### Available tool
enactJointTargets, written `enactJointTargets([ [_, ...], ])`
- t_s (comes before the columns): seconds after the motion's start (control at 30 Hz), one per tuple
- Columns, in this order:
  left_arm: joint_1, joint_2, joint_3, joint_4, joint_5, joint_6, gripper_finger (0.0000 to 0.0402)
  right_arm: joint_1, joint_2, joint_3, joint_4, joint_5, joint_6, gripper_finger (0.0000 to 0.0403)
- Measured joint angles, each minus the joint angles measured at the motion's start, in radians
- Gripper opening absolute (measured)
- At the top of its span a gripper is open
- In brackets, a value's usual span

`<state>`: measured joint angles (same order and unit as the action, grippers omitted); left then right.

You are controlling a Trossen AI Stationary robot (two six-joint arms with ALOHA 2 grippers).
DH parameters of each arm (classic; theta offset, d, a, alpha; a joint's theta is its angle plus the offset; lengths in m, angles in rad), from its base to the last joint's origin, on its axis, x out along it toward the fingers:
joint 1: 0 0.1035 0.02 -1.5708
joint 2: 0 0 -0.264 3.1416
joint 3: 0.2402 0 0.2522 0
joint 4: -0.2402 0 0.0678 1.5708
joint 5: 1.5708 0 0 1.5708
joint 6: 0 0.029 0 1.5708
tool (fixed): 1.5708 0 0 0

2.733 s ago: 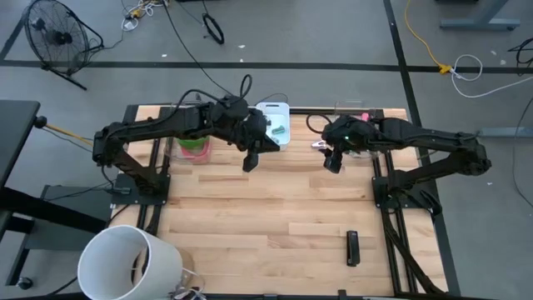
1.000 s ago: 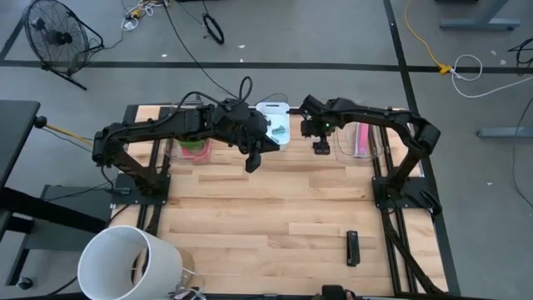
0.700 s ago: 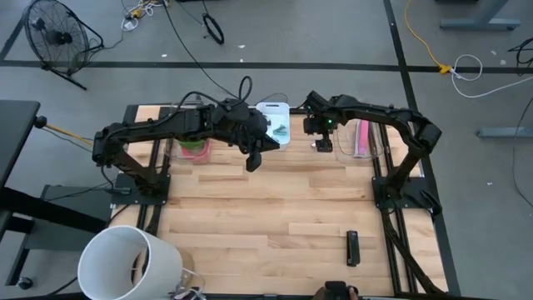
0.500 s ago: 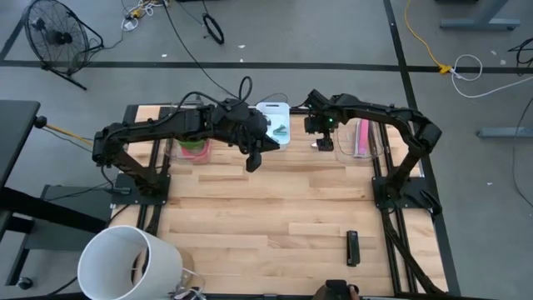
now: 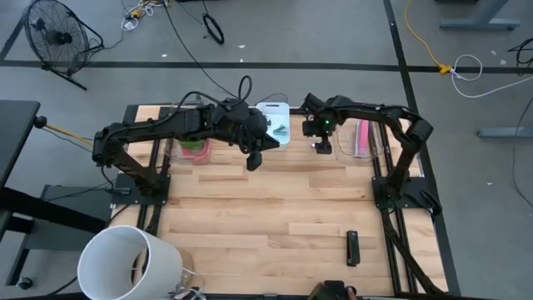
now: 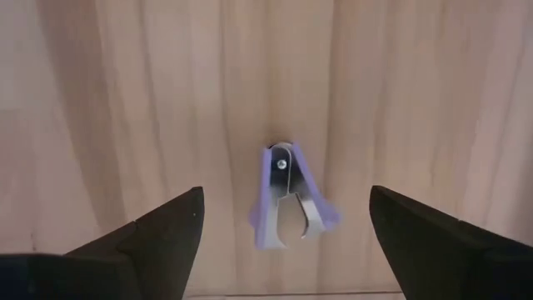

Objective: Pick and place Stapler, Stapler remover, tape
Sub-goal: Put the purple staple remover into the white bin

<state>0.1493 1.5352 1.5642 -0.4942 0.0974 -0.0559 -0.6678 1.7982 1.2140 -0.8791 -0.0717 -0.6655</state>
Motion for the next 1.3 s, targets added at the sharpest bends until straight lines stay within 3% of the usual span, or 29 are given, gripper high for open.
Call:
enactJointTargets([
  [0.83, 0.0, 0.0, 0.0, -0.01, -0.013, -0.003, 0.0023, 0.001, 0.127, 0.0, 0.028, 0.054, -0.051, 0.033],
  [0.97, -0.001, 0.0, 0.0, -0.01, -0.033, -0.003, 0.0023, 0.002, 0.128, 0.0, 0.03, 0.067, -0.05, 0.0295],
  [1.3, 0.0, 0.001, 0.0, -0.01, -0.062, -0.001, 0.0023, 0.001, 0.128, 0.0, 0.031, 0.07, -0.032, 0.0157],
])
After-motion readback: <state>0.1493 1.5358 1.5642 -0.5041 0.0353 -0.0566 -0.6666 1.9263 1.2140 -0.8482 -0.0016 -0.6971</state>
